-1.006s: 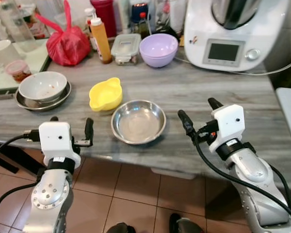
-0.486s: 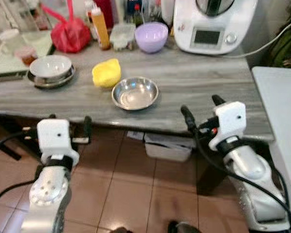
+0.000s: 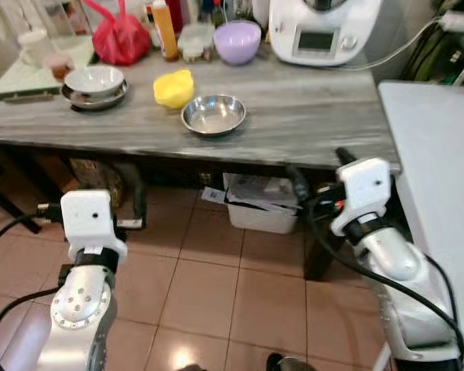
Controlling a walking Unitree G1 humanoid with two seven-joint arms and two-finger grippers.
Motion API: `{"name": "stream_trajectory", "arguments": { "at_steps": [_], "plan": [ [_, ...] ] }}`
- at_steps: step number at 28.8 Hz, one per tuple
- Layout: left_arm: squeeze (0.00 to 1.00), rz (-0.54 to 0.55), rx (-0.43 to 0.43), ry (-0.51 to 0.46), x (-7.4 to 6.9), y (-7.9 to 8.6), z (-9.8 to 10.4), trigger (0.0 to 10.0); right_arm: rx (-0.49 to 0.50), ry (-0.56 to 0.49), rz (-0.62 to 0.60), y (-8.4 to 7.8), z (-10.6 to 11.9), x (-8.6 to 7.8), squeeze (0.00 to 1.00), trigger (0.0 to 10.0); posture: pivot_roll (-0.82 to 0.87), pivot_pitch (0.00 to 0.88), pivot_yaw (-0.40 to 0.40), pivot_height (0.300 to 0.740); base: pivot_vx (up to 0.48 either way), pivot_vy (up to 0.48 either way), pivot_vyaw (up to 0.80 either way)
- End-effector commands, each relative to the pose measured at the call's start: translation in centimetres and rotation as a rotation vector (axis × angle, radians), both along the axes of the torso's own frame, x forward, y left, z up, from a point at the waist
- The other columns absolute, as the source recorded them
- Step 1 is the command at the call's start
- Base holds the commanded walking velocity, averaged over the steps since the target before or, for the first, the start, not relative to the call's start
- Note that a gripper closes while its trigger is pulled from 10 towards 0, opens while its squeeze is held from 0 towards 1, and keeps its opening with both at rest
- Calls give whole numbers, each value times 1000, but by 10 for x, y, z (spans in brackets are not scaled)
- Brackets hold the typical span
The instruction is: Setting the table
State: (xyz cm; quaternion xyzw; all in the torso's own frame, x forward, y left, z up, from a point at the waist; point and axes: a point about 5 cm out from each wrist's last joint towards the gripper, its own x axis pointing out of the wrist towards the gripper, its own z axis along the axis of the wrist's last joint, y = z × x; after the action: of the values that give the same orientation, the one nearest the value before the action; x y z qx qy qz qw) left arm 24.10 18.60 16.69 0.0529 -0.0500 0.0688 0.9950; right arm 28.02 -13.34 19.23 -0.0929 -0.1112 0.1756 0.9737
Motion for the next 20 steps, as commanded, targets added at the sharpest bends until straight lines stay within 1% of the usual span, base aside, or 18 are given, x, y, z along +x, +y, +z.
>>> {"name": "stream_trajectory", "arguments": {
  "at_steps": [1, 4, 7, 10, 11, 12, 13, 14, 16, 17, 18, 19, 20],
  "plan": [
    [0, 10, 4, 5, -1, 1, -2, 10000, -5, -3, -3, -2, 1, 0, 0, 10000, -81, 132, 81, 740, -319, 0, -725],
    [0, 12, 2, 8, -1, 1, -3, 10000, -3, -3, -1, -2, 1, 0, 0, 10000, -81, 132, 82, 740, -322, 0, -631],
    [0, 13, -5, 10, -1, -1, -5, 10000, -2, -1, 2, -1, 0, -1, 0, 10000, -79, 136, 79, 740, -302, 0, 0],
    [0, 10, 0, 2, -2, -4, -7, 10000, -8, 1, 4, -1, -2, -2, 0, 10000, -78, 141, 73, 740, 0, 0, 0],
    [0, -9, -87, 14, -5, -6, -14, 10000, -15, 2, 3, -1, -4, -2, 0, 10000, -78, 137, 70, 740, 0, 0, 0],
    [0, -17, -126, 15, -7, -6, -19, 10000, -19, 5, 3, -1, -6, -2, 0, 10000, -79, 134, 69, 740, 0, 0, 0],
    [0, -2, -99, 24, -12, -6, -28, 10000, -25, 8, 0, -2, -9, -2, 0, 10000, -82, 132, 62, 740, 0, 0, 0],
    [0, 8, -92, 32, -14, -6, -32, 10000, -28, 11, -4, -3, -10, -3, 0, 10000, -83, 130, 58, 740, 0, 0, 0],
    [0, 33, -99, 48, -18, -4, -40, 10000, -30, 21, -20, -6, -14, -3, 0, 10000, -83, 128, 53, 740, 0, 0, 0],
    [0, 33, -99, 48, -18, -4, -40, 10000, -30, 21, -20, -6, -14, -3, 0, 10000, -83, 128, 53, 740, 0, 0, 0],
    [0, 57, -116, 67, -21, -2, -47, 10000, -45, 29, -45, -11, -19, -4, 0, 10000, -85, 124, 47, 740, 0, 0, 0],
    [0, 64, -113, 75, -22, -1, -50, 10000, -50, 50, -84, -19, -26, -6, 0, 10000, -82, 121, 44, 740, 0, 0, 0],
    [0, 64, -113, 75, -22, -1, -50, 10000, -50, 50, -84, -19, -26, -6, 0, 10000, -82, 121, 44, 740, 0, 0, 0]
  ]
}}
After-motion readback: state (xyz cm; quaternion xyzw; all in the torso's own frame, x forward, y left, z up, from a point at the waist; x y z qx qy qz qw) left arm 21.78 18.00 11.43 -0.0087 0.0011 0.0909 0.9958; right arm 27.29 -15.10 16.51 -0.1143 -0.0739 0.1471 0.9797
